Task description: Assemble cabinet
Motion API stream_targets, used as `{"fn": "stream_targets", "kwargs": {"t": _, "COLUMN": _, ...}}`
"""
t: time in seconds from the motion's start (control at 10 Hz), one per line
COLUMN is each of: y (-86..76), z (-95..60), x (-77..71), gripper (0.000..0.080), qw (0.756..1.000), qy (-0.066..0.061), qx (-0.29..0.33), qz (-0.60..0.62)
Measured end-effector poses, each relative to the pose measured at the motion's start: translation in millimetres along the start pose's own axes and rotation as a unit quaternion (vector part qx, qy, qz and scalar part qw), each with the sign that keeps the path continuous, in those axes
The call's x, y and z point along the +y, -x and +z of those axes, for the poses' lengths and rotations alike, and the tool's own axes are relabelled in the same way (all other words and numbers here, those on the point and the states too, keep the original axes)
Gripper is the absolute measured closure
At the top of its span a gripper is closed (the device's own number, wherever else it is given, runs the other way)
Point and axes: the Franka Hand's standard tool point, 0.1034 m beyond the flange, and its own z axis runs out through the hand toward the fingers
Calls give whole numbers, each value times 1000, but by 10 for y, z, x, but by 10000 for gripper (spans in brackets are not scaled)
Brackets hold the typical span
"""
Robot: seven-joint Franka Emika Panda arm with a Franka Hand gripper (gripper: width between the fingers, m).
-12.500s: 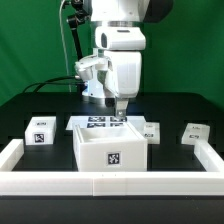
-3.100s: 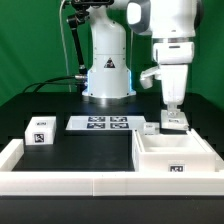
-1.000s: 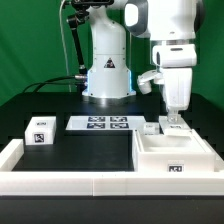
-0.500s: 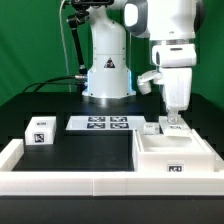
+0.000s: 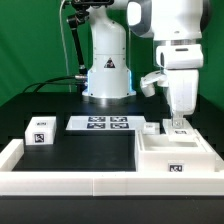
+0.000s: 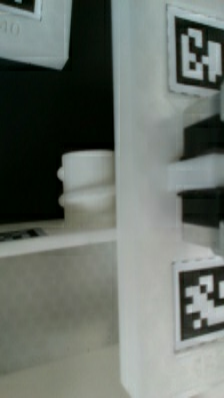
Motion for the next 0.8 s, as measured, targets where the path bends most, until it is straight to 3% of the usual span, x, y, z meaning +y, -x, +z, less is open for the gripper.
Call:
{"fn": "stream_targets", "kwargs": {"t": 0.3, "y": -15, "z": -1, "x": 215, "gripper": 729, "qw": 1000, "qy": 1, "qx": 1, "qz": -3}}
{"fn": "stream_targets", "kwargs": {"t": 0.8, "y": -9, "z": -2, "x": 215, "gripper": 729, "qw": 1000, "qy": 1, "qx": 0, "qz": -8}}
